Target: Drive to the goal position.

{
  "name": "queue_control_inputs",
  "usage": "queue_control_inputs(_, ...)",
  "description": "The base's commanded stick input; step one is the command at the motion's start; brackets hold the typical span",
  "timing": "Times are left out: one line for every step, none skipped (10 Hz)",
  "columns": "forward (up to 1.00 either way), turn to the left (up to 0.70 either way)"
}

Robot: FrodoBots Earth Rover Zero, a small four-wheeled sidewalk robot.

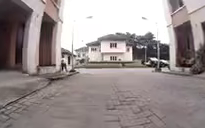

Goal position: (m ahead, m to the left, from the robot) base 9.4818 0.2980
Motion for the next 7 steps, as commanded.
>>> queue_control_inputs(0.7,0.0)
queue_control_inputs(0.7,0.0)
queue_control_inputs(0.7,0.0)
queue_control_inputs(0.7,0.0)
queue_control_inputs(0.7,0.0)
queue_control_inputs(0.7,0.0)
queue_control_inputs(0.7,0.0)
